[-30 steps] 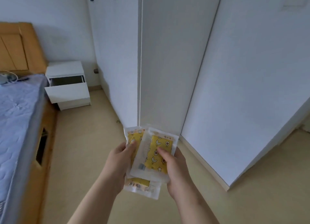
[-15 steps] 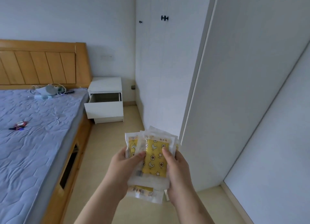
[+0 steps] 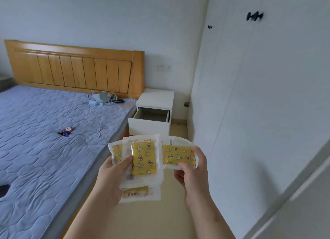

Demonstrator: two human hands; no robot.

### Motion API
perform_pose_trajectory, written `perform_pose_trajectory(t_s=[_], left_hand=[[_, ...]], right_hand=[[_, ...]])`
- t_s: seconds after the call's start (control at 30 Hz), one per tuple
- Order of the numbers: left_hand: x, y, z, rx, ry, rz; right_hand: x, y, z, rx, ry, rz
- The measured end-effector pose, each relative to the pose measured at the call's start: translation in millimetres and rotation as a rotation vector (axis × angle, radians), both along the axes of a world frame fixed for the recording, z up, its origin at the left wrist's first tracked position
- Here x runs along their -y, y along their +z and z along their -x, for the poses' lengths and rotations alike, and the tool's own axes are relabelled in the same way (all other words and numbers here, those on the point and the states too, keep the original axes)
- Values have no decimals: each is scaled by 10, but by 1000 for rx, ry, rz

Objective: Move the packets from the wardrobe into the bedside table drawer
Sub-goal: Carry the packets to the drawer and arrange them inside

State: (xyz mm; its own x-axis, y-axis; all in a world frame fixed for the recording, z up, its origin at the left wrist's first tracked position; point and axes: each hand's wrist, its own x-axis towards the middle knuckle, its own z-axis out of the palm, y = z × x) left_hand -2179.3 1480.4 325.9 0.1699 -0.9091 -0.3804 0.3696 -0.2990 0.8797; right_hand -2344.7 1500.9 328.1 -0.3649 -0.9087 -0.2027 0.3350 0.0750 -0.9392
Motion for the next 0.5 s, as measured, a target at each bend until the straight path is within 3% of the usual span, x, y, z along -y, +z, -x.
perform_pose_trajectory(t_s=[0.27,0.5], left_hand=[[999,-120,-58,23,178,-48],[2233,-184,70,88,34,-28]], right_hand=[[1269,-59,144,-59,57,46],[2471,-206,67,-179,262,-203]])
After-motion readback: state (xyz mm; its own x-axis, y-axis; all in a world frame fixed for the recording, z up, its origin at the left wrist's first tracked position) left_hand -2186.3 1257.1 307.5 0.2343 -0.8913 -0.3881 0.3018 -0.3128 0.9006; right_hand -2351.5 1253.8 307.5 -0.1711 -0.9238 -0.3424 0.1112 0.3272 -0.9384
